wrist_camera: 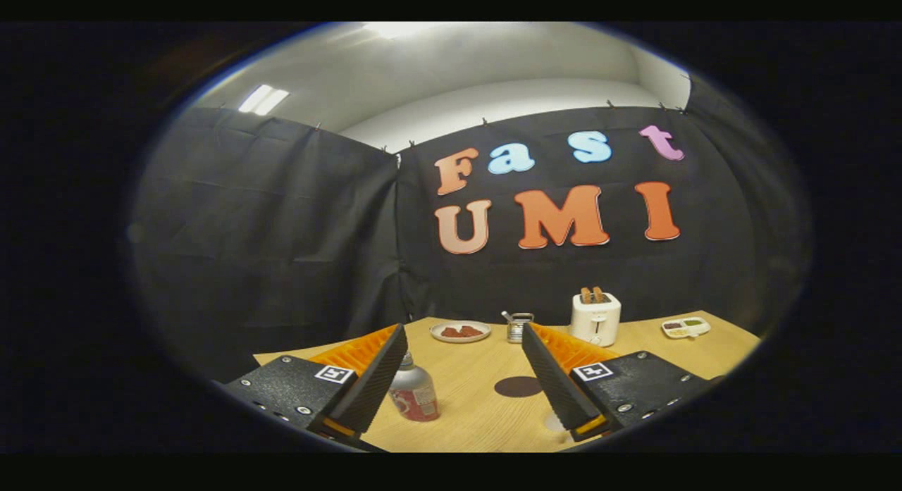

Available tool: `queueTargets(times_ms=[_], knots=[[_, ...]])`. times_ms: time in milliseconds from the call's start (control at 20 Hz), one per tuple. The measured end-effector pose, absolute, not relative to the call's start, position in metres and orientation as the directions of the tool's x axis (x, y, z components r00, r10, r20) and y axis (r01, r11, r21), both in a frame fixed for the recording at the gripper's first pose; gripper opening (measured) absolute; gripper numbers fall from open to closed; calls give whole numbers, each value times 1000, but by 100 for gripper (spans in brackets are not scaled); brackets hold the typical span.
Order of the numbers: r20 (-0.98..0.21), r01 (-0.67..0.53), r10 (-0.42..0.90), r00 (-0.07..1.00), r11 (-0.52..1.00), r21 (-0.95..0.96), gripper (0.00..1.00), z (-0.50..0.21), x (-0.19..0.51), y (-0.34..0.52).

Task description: Take the bottle from table, then pour the juice into the cup, finally place the bottle on the coaster

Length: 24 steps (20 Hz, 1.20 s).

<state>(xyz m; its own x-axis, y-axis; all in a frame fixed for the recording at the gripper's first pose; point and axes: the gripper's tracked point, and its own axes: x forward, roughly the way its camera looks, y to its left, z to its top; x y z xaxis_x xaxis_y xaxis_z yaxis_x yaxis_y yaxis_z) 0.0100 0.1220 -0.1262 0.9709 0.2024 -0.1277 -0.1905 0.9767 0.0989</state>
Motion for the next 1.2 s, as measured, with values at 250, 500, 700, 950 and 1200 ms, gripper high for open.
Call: queueTargets(times_ms=[250, 500, 700, 950, 1200], knots=[[-188, -198, 224, 956, 969, 148, 97, -167, 12, 145], [-234, -219, 241, 942, 969, 116, 97, -200, 12, 172], [-273, -235, 258, 927, 965, 116, 97, -220, 14, 193], [-329, -208, 248, 911, 966, 153, 97, -245, 20, 201], [-393, -139, 208, 896, 970, 197, 97, -267, 26, 204]])
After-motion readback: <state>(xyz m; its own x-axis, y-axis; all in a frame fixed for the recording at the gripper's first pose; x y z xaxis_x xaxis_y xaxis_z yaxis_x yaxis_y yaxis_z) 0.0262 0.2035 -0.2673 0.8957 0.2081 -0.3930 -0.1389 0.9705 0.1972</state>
